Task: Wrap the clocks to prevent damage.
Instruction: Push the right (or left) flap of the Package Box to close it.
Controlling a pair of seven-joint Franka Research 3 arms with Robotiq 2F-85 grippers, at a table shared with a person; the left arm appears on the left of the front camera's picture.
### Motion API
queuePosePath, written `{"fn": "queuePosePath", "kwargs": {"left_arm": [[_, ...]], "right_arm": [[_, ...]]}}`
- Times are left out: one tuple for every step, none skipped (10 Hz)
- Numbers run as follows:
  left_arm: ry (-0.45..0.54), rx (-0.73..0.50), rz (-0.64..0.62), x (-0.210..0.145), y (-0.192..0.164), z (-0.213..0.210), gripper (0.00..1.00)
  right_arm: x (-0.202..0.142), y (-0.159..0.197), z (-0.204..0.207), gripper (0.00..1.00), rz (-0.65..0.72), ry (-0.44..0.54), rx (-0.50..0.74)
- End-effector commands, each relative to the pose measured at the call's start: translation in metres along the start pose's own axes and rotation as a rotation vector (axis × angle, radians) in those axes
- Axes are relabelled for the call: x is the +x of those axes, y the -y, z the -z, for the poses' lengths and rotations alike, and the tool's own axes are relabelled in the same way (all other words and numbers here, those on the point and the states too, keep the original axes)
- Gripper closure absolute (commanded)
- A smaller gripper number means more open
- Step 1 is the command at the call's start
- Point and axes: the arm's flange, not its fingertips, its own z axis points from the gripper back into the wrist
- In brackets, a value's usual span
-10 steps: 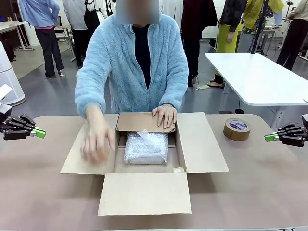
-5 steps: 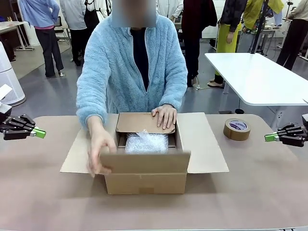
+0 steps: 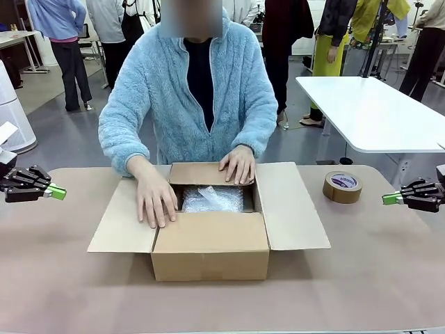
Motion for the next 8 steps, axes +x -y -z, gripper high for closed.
{"fn": "queuePosePath", "kwargs": {"left_arm": [[0.006,0.002,0.002,0.0003,0.0005,-0.0002,0.99],[0.006,0.002,0.002,0.0003,0.0005,-0.0002,0.99],[0.006,0.002,0.002,0.0003,0.0005,-0.0002,0.99],[0.006,0.002,0.002,0.0003,0.0005,-0.0002,0.99],[0.006,0.002,0.002,0.0003,0.0005,-0.0002,0.99],[0.006,0.002,0.002,0.0003,0.0005,-0.0002,0.99],[0.006,0.002,0.002,0.0003,0.0005,-0.0002,0.99],[0.006,0.002,0.002,0.0003,0.0005,-0.0002,0.99]], "right_arm": [[-0.0011,-0.0014,-0.0004,0.99,0.001,-0.004,0.007],[-0.0011,-0.0014,-0.0004,0.99,0.001,-0.004,0.007],[-0.0011,-0.0014,-0.0004,0.99,0.001,-0.004,0.007],[-0.0011,-0.0014,-0.0004,0.99,0.001,-0.004,0.007],[-0.0011,-0.0014,-0.0004,0.99,0.001,-0.004,0.007],[-0.0011,-0.0014,-0.0004,0.99,0.001,-0.004,0.007],[-0.0011,-0.0014,-0.0004,0.99,0.001,-0.004,0.007],[-0.0011,-0.0014,-0.0004,0.99,0.001,-0.004,0.007]]}}
